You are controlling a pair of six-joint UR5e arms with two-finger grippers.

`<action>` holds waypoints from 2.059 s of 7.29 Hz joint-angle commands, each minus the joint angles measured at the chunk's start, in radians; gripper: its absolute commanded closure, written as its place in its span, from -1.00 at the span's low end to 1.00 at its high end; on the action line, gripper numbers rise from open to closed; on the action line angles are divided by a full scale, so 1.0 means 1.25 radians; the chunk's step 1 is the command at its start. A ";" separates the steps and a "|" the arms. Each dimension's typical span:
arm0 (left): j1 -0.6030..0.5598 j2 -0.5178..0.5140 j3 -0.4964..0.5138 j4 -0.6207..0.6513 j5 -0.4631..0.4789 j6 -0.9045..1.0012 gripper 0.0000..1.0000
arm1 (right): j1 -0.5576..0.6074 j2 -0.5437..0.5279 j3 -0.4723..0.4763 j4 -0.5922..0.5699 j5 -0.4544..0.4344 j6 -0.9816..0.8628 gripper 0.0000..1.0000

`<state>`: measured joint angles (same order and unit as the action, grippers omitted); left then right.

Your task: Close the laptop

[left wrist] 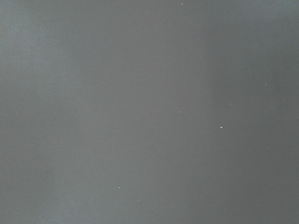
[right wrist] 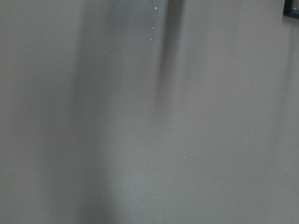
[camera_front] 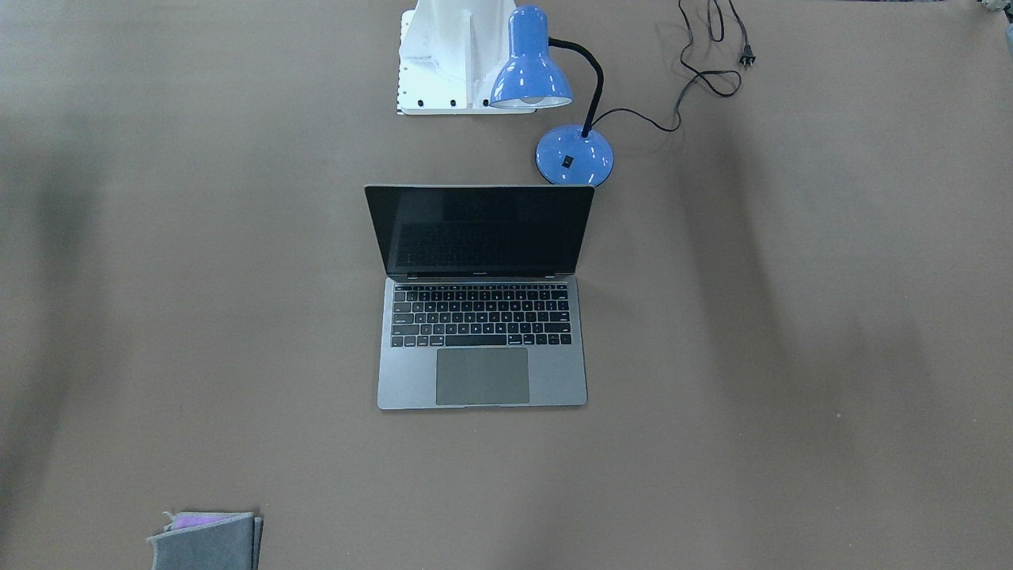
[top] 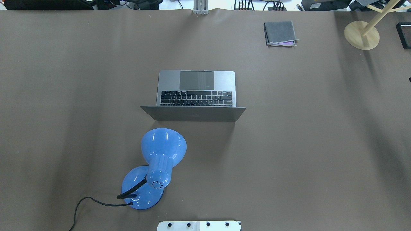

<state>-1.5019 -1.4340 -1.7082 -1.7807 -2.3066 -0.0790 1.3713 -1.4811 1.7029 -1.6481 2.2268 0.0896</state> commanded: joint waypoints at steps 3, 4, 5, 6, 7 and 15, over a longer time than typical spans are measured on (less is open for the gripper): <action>0.000 0.008 -0.001 -0.001 0.001 0.004 -0.96 | 0.000 -0.005 -0.008 -0.001 0.030 0.000 -1.00; 0.000 0.008 0.003 -0.001 0.001 0.004 -0.96 | 0.000 -0.005 -0.009 0.000 0.030 -0.001 -1.00; 0.001 0.008 0.006 0.000 0.000 0.004 -0.96 | 0.000 -0.001 -0.006 0.002 0.027 -0.003 -1.00; 0.000 0.012 0.001 -0.003 -0.004 0.002 -0.96 | 0.000 -0.005 -0.009 0.002 0.027 -0.004 -1.00; 0.001 0.018 0.003 -0.001 -0.003 -0.002 -0.96 | 0.000 -0.007 -0.008 0.002 0.030 -0.003 -1.00; 0.000 0.012 -0.008 0.006 -0.014 -0.032 -0.93 | 0.013 -0.041 -0.017 0.002 0.085 0.001 -1.00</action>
<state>-1.5019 -1.4135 -1.7168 -1.7788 -2.3182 -0.0957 1.3759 -1.5248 1.6823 -1.6461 2.3560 0.0906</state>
